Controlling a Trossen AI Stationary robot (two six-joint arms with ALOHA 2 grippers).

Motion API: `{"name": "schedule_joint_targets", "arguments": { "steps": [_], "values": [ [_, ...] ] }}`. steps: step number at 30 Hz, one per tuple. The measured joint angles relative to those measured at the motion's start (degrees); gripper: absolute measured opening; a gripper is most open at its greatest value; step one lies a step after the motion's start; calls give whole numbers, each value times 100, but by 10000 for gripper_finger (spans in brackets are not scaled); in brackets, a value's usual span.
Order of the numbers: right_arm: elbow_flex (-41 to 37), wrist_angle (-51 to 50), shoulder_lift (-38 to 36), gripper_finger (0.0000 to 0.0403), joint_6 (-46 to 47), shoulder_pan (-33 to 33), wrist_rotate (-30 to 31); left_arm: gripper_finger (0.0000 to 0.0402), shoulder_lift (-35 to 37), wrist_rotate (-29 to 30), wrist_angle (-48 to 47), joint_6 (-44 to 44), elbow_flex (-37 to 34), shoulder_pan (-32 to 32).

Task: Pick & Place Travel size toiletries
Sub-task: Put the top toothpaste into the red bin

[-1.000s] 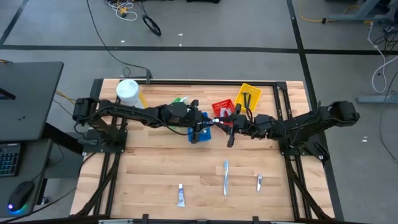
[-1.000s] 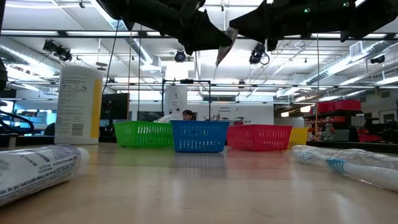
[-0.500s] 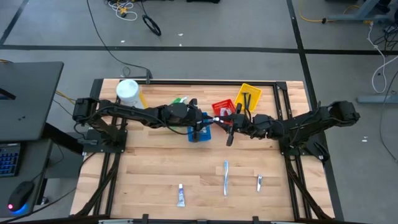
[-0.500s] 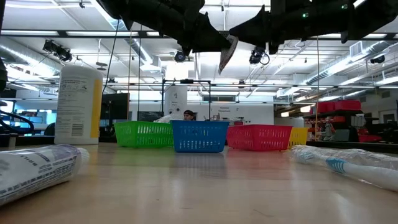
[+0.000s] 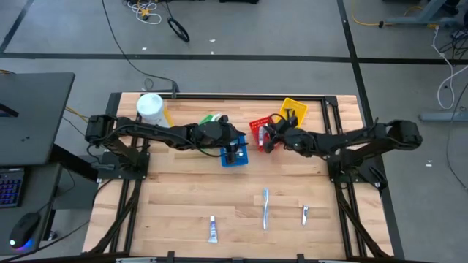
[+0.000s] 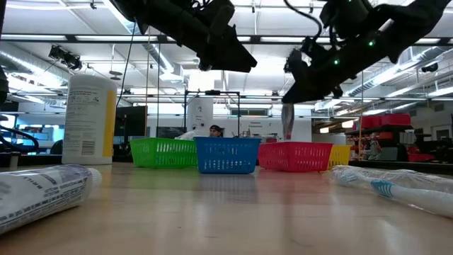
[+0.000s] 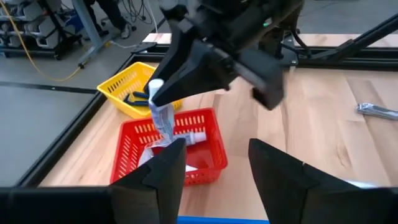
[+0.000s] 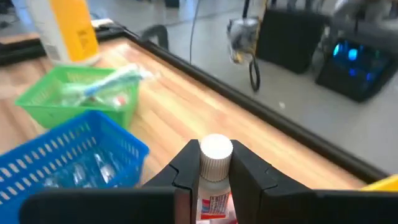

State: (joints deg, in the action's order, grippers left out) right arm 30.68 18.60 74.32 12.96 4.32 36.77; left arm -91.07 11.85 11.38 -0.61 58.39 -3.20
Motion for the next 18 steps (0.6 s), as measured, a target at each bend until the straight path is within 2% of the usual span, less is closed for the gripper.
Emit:
{"name": "schedule_joint_targets", "arguments": {
  "steps": [7, 12, 18],
  "values": [
    [0, 5, 425, 64, 181, 256, -79, 185, 0, -1, -5, 38, 0, 0],
    [-2, 287, 937, 67, 92, 364, 165, 185, 0, -3, -9, 40, 0, 0],
    [-1, 391, 1226, 113, 11, 505, -2, 185, 0, -3, -11, 133, -2, 0]
  ]
}}
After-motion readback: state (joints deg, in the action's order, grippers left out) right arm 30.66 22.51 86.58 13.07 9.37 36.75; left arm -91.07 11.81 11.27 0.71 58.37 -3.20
